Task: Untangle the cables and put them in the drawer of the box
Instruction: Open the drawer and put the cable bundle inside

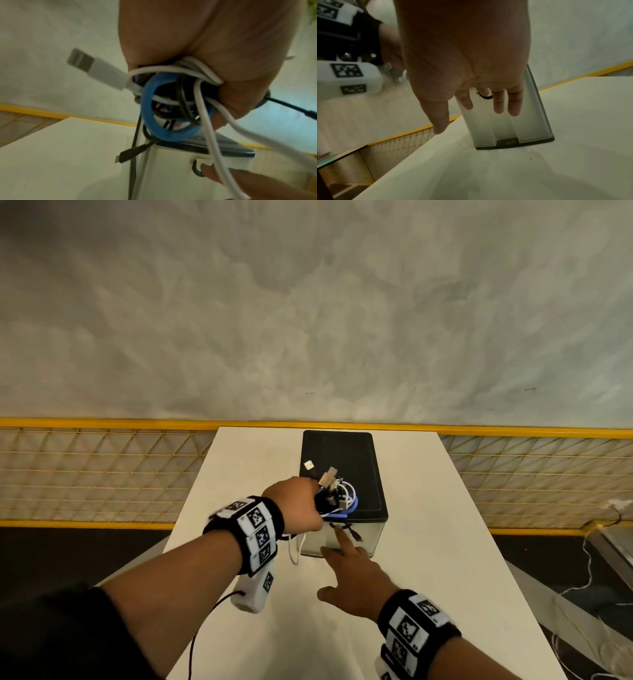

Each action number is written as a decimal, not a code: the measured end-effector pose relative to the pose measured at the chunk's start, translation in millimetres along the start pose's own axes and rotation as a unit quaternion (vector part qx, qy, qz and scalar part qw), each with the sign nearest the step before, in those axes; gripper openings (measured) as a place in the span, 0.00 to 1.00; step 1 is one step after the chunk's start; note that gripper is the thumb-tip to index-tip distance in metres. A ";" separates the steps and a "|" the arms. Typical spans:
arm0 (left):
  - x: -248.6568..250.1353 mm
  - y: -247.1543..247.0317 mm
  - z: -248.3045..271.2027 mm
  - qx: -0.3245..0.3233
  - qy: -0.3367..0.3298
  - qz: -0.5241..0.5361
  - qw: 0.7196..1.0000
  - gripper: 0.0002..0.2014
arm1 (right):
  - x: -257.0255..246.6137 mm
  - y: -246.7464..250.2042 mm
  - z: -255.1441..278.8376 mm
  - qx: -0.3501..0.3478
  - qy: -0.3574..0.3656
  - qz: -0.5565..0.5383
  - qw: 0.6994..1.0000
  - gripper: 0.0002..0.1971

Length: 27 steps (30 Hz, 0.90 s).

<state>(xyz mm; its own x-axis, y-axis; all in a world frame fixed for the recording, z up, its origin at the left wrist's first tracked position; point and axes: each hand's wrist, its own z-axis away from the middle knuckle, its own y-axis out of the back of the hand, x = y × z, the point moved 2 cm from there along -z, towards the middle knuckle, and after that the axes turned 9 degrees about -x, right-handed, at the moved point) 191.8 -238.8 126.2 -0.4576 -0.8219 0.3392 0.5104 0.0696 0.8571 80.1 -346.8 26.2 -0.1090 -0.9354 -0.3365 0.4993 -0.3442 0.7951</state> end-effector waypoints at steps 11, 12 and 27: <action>9.9 0.6 -31.9 -0.058 -0.013 -0.048 0.997 0.09 | 0.8 -11.3 -15.9 -0.009 -0.003 0.019 1.000 0.41; 10.0 0.4 -32.9 -0.059 -0.011 -0.045 0.997 0.09 | 0.5 -11.4 -14.9 -0.003 0.000 0.021 1.000 0.39; 20.8 1.1 -38.9 -0.056 0.014 -0.075 0.995 0.12 | -14.9 -50.2 57.1 -0.043 -0.004 -0.057 0.997 0.27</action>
<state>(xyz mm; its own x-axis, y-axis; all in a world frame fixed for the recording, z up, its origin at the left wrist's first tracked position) 211.2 -277.8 119.1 -0.5154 -0.8336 0.1988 0.5171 -0.1176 0.8478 7.6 -320.2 20.2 -0.1763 -0.8911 -0.4182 0.5547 -0.4409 0.7056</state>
